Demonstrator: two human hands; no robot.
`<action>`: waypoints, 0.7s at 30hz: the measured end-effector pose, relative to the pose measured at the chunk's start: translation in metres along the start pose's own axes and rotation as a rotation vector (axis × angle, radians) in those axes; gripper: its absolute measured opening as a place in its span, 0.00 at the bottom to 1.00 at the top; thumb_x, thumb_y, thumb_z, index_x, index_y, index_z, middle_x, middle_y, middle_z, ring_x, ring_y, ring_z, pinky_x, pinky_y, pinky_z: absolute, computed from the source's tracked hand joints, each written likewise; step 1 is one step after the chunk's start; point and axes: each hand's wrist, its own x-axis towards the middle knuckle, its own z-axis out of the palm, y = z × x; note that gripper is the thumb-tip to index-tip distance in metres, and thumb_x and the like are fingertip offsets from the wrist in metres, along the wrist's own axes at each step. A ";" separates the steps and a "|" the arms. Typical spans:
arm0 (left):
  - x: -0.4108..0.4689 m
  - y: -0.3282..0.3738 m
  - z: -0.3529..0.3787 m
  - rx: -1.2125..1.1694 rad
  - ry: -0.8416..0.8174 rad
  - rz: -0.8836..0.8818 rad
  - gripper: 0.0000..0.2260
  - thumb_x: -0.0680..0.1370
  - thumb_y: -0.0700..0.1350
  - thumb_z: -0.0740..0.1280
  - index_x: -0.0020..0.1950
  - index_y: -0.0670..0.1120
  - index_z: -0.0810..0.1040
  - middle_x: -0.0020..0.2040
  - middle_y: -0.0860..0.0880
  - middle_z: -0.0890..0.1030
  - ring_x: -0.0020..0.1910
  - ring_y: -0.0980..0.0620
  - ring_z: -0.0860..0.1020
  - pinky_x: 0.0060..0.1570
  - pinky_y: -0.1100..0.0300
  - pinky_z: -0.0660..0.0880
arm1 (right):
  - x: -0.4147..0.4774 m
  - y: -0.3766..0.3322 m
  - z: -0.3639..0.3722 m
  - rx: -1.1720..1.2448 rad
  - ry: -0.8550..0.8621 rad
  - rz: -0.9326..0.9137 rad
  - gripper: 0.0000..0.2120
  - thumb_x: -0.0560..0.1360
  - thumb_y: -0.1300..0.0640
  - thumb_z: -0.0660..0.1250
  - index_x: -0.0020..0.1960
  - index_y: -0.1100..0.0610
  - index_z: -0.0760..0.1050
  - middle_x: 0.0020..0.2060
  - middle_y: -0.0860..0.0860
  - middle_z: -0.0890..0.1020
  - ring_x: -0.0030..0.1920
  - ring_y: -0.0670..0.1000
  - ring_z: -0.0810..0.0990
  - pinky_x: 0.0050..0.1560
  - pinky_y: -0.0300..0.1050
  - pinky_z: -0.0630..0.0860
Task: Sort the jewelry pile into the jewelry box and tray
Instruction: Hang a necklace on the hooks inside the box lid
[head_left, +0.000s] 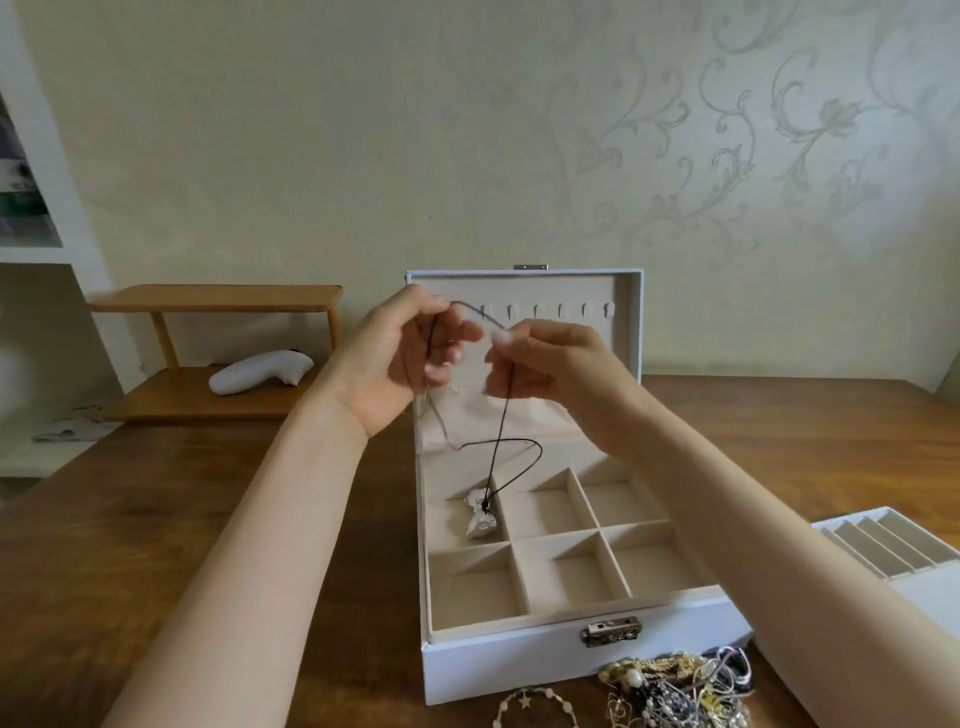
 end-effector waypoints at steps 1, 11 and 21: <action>0.000 0.000 -0.002 -0.096 -0.033 0.004 0.10 0.77 0.41 0.57 0.37 0.43 0.71 0.32 0.48 0.80 0.24 0.56 0.70 0.20 0.69 0.63 | 0.001 -0.001 -0.005 0.075 0.034 0.017 0.08 0.77 0.59 0.65 0.41 0.62 0.77 0.28 0.54 0.78 0.31 0.51 0.79 0.45 0.46 0.81; 0.001 -0.015 -0.010 0.862 -0.380 -0.224 0.11 0.82 0.41 0.58 0.48 0.40 0.79 0.43 0.43 0.84 0.28 0.57 0.74 0.25 0.70 0.65 | 0.007 0.017 -0.040 -0.224 0.288 0.117 0.07 0.75 0.55 0.69 0.41 0.56 0.82 0.25 0.49 0.79 0.27 0.44 0.72 0.30 0.32 0.68; 0.001 -0.018 0.007 0.397 -0.158 -0.089 0.12 0.80 0.43 0.60 0.39 0.42 0.73 0.35 0.44 0.82 0.30 0.54 0.77 0.29 0.66 0.74 | -0.004 0.010 -0.041 0.228 0.121 0.340 0.08 0.78 0.59 0.64 0.43 0.62 0.77 0.30 0.56 0.80 0.28 0.49 0.80 0.28 0.38 0.77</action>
